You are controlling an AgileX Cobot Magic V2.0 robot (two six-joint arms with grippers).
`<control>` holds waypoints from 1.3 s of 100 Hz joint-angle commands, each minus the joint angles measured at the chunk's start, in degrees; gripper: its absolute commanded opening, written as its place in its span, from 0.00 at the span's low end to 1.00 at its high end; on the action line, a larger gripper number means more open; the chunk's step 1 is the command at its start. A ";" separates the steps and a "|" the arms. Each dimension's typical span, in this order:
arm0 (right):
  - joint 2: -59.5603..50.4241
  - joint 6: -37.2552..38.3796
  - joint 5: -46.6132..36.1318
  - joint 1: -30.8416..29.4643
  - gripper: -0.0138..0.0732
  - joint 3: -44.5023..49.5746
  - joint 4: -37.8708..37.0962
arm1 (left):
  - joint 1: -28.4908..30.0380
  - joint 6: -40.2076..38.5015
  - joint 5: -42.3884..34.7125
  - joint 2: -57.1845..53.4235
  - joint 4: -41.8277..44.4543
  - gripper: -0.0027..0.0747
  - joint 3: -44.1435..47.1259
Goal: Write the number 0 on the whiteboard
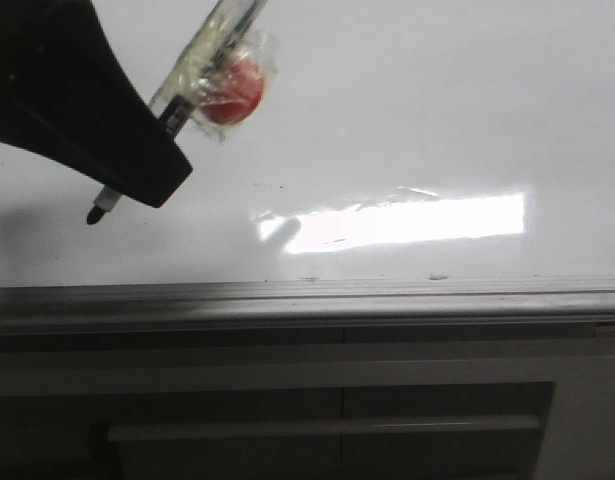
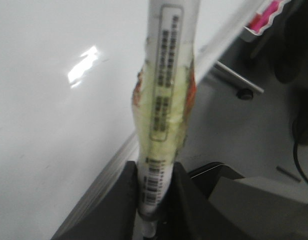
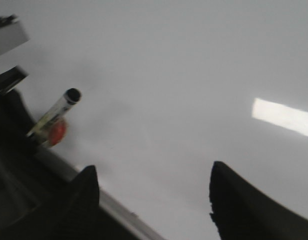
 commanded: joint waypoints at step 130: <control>28.77 -6.92 -10.43 22.85 0.51 -9.83 8.71 | -16.60 3.03 -4.93 -5.07 18.45 0.01 -2.30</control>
